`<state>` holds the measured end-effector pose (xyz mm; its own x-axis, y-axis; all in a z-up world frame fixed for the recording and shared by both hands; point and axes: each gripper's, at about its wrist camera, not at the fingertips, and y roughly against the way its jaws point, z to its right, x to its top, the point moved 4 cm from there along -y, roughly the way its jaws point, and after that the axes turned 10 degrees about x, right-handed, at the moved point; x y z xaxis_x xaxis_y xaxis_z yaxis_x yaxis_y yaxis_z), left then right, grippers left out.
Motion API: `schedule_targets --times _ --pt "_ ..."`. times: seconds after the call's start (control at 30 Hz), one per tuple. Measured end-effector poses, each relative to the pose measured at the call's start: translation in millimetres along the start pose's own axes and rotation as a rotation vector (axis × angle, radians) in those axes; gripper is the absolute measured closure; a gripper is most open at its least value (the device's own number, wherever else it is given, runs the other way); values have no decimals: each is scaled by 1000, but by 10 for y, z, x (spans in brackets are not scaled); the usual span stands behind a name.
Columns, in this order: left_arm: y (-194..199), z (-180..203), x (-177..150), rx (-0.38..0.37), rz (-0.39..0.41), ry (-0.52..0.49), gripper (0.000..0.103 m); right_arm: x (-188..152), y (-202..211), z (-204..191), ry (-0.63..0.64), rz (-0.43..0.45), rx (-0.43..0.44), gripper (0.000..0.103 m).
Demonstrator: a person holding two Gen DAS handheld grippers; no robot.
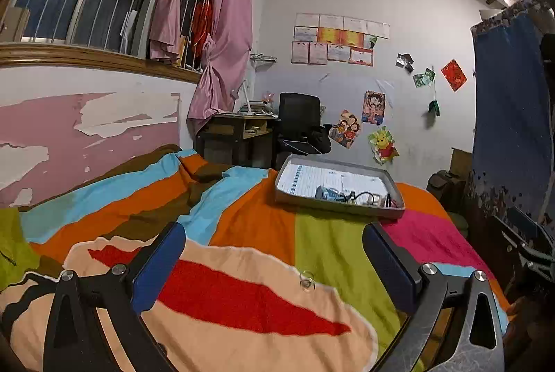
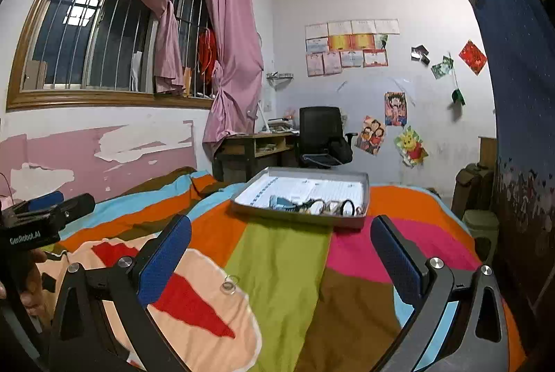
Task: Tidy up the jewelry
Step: 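Withdraw both tools from the tray back over the silver rings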
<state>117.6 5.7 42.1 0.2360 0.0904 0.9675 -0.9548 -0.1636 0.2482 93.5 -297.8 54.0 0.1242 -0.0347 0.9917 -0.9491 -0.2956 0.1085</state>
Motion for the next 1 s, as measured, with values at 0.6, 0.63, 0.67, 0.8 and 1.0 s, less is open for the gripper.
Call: schedule_targets --times 0.6,0.63,0.67,0.8,1.0 --pt "103 -207 -313 33 -88 58 0 -230 75 -2 -25 -96 -41 1" --pt "95 -212 -319 40 -92 60 0 -239 60 13 -32 -101 -38 1" --pt "86 -217 -316 45 -95 61 0 -243 47 6 -37 -106 -39 1" --pt "-10 -239 -298 54 -121 74 0 -237 -61 51 -60 -136 -22 1" --pt "-239 -192 -195 57 -127 42 0 -126 -302 97 -50 -138 8 1"
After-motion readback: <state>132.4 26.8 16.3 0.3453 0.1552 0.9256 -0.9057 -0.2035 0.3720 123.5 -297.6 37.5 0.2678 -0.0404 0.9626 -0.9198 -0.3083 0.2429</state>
